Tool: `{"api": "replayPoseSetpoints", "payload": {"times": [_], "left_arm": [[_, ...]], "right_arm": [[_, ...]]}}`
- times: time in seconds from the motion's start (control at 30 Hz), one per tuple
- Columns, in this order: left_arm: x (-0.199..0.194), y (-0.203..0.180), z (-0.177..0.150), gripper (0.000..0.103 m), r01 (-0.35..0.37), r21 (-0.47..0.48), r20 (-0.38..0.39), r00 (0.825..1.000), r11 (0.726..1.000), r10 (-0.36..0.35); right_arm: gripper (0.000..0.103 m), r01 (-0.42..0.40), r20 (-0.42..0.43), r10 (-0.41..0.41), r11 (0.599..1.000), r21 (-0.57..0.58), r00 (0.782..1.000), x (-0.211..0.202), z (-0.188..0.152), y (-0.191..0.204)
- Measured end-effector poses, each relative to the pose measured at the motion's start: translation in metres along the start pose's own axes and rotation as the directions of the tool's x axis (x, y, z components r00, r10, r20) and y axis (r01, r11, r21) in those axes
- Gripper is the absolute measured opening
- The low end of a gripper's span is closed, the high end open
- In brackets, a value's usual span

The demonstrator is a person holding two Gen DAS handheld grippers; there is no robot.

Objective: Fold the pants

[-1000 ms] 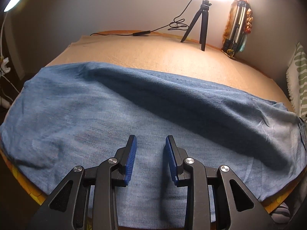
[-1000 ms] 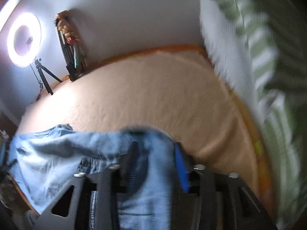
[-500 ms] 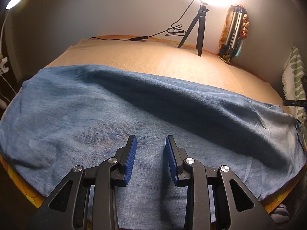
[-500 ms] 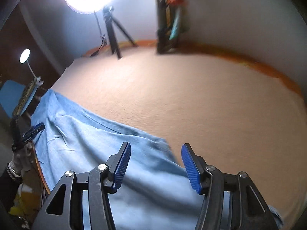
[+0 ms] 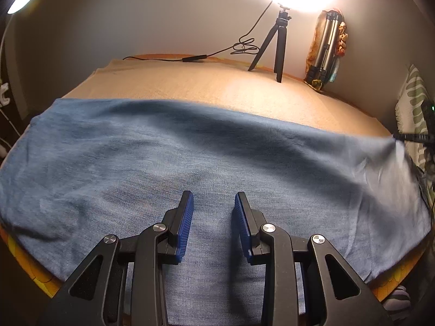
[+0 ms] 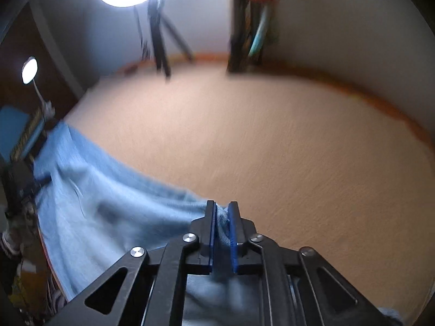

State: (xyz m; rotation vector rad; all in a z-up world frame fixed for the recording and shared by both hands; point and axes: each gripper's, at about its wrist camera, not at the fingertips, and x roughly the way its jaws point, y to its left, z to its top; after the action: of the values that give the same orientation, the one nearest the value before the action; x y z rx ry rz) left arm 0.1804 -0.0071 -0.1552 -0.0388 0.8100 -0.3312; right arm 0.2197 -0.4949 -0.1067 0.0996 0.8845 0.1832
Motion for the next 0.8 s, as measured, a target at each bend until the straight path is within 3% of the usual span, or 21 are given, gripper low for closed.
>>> {"api": "replayPoseSetpoints", "payload": {"times": [0.07, 0.2, 0.27, 0.3, 0.33, 0.5, 0.67, 0.8], "left_arm": [[0.000, -0.001, 0.001, 0.029, -0.005, 0.007, -0.001, 1.000, 1.000, 0.005], [-0.001, -0.003, 0.003, 0.029, -0.009, 0.014, -0.006, 1.000, 1.000, 0.009], [-0.001, -0.004, 0.004, 0.029, -0.009, 0.018, -0.009, 1.000, 1.000, 0.010], [0.000, -0.004, 0.004, 0.029, -0.010, 0.020, -0.011, 1.000, 1.000, 0.010], [0.000, -0.005, 0.004, 0.029, -0.010, 0.023, -0.012, 1.000, 1.000, 0.010], [0.001, -0.002, 0.007, 0.029, -0.010, 0.023, -0.022, 1.000, 1.000, 0.011], [-0.002, 0.001, 0.008, 0.029, -0.018, -0.006, -0.028, 0.999, 1.000, 0.018], [-0.005, 0.003, 0.006, 0.030, -0.012, -0.014, -0.034, 0.999, 1.000, 0.012]], "right_arm": [[0.004, -0.006, -0.010, 0.006, 0.998, 0.070, 1.000, 0.005, 0.001, -0.015], [0.006, 0.031, -0.080, -0.031, 1.000, -0.003, 0.996, 0.022, -0.001, -0.002], [0.015, 0.051, -0.083, -0.051, 0.999, 0.004, 0.995, 0.020, 0.002, 0.000], [0.033, 0.084, -0.075, -0.084, 0.996, -0.001, 0.994, 0.017, 0.004, 0.000], [0.040, 0.097, -0.062, -0.097, 0.995, -0.004, 0.993, 0.012, 0.005, 0.000], [0.040, 0.081, 0.004, -0.081, 0.997, -0.010, 0.997, -0.032, -0.005, 0.004], [0.054, 0.130, 0.081, -0.141, 0.982, 0.134, 0.987, -0.091, -0.054, -0.025], [0.064, 0.217, 0.091, -0.256, 0.927, 0.306, 0.962, -0.135, -0.112, -0.071]]}}
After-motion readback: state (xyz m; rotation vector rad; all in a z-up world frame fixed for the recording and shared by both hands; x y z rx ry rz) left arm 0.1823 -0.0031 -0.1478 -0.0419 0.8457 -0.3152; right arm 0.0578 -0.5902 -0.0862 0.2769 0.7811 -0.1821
